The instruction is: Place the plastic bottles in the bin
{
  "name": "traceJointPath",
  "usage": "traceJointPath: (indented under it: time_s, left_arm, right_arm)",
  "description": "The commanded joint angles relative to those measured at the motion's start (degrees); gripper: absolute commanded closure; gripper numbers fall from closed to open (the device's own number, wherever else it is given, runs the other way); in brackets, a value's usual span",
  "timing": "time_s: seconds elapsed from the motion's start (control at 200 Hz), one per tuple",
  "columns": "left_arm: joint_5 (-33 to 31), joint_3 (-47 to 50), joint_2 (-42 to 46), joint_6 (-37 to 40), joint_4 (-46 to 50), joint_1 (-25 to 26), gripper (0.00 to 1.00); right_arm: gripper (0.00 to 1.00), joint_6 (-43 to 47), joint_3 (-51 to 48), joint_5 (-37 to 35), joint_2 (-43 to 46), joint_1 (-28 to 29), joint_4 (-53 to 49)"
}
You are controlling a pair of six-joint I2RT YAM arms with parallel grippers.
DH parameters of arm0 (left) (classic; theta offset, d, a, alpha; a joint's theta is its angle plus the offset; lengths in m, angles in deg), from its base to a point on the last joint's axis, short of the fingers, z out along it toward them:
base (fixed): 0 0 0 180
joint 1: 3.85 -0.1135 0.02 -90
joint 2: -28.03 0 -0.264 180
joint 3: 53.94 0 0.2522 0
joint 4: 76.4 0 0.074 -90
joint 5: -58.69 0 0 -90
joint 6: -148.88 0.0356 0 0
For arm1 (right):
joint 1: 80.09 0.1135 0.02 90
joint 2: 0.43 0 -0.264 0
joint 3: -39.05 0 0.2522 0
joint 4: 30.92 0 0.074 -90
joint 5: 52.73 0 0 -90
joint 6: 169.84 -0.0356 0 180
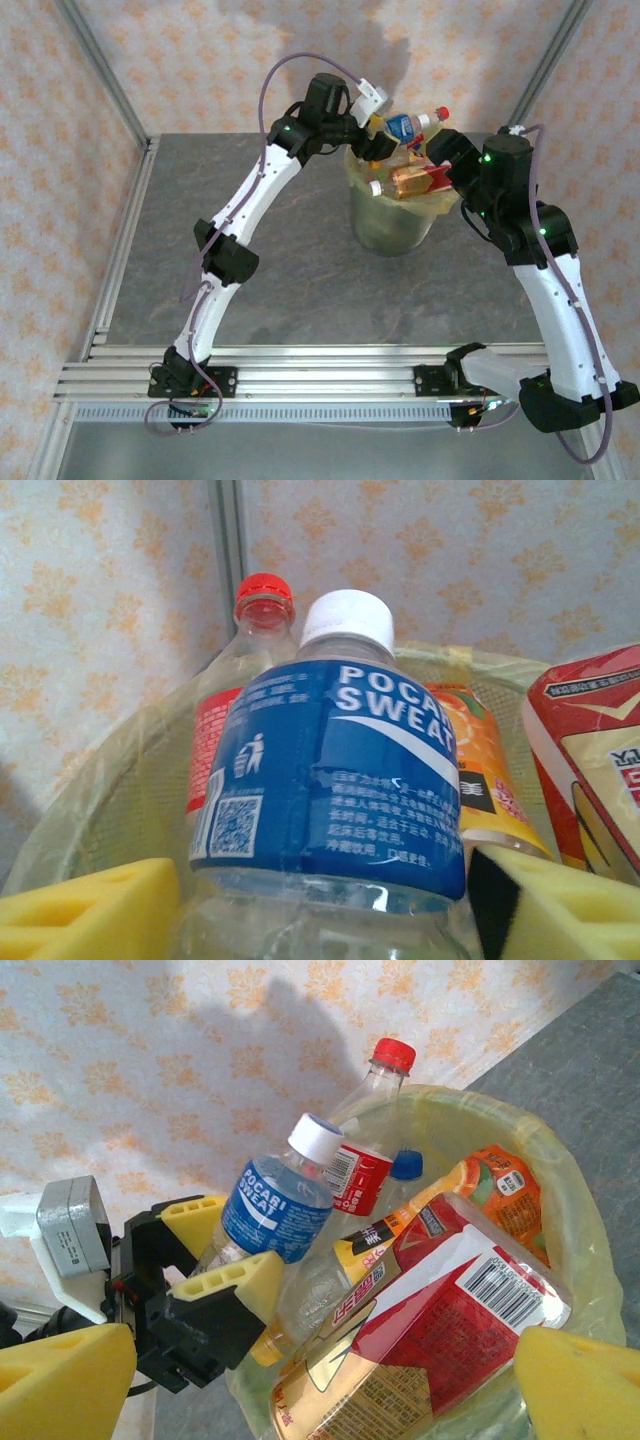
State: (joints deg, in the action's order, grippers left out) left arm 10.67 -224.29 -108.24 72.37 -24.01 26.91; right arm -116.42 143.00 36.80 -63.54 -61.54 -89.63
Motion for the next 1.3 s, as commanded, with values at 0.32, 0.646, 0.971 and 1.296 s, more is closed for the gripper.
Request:
traceJointPath:
  time_s: [0.32, 0.646, 0.971, 1.296]
  left_arm:
    - [1.46, 0.23, 4.96, -1.13, -0.99, 0.25, 0.01]
    - [-2.45, 0.22, 5.97, -5.64, -3.31, 0.17, 0.0]
    - [-4.66, 0.58, 5.93, -7.49, -3.11, -0.39, 0.0]
    - [-9.16, 0.59, 8.17, -13.65, -7.63, -0.78, 0.0]
  right_arm:
    - [0.02, -0.42, -1.59, -0.76, 0.37, -0.29, 1.14]
    - [0.02, -0.45, -2.17, -0.77, 0.58, -0.28, 0.95]
    - [0.02, -0.61, -2.22, -0.4, 0.53, -0.29, 1.35]
    - [0.02, 0.06, -1.72, -0.45, 0.31, -0.27, 1.03]
